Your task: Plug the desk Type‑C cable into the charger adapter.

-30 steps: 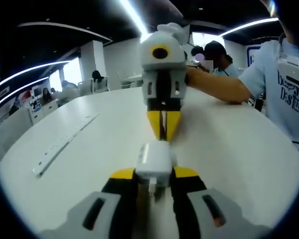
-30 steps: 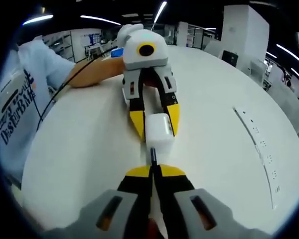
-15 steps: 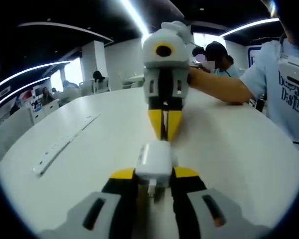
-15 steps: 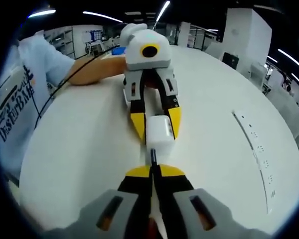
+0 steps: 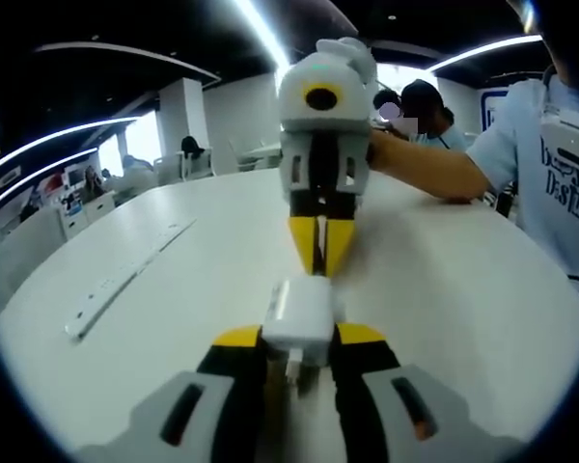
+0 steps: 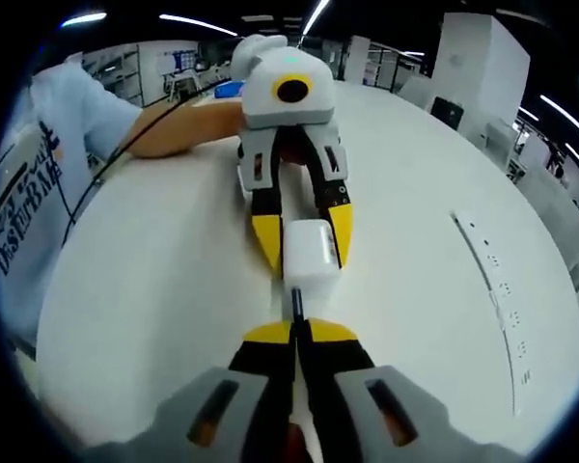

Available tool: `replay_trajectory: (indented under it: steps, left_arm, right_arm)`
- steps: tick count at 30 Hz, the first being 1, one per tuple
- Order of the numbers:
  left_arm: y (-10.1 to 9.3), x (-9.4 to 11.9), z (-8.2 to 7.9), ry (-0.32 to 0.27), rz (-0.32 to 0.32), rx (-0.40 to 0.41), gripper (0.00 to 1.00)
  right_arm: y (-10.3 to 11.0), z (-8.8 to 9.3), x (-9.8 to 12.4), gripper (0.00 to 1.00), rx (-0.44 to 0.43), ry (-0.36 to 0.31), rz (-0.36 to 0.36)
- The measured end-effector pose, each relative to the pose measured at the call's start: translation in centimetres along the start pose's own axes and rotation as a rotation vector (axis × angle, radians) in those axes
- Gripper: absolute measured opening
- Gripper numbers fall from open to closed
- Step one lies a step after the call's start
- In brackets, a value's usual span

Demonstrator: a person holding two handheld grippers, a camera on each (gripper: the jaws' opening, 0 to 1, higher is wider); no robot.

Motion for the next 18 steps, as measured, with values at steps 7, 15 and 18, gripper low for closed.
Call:
replay_trajectory:
  steps: [7, 15, 18]
  left_arm:
    - [-0.01, 0.0, -0.11, 0.01, -0.006, -0.007, 0.27]
    - [0.14, -0.03, -0.27, 0.031, -0.015, 0.001, 0.27]
    - [0.14, -0.04, -0.25, 0.033, -0.018, 0.0, 0.27]
  right_arm:
    - [-0.16, -0.1, -0.06, 0.04, -0.025, 0.005, -0.006]
    - [-0.04, -0.47, -0.23, 0.04, -0.036, 0.032, 0.0]
    - [-0.01, -0.54, -0.28, 0.04, -0.035, 0.04, 0.003]
Point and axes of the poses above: the point that each gripper's makers call its tool centre point, and the gripper's own axes: x roughly backward along the fingers, y roughly to its left, z roughly out of its underside, the point moved 8 cm from there along x, roughly backward along the fingers, and after that the axes turned 1 degree about z, right-handed, at the moved point
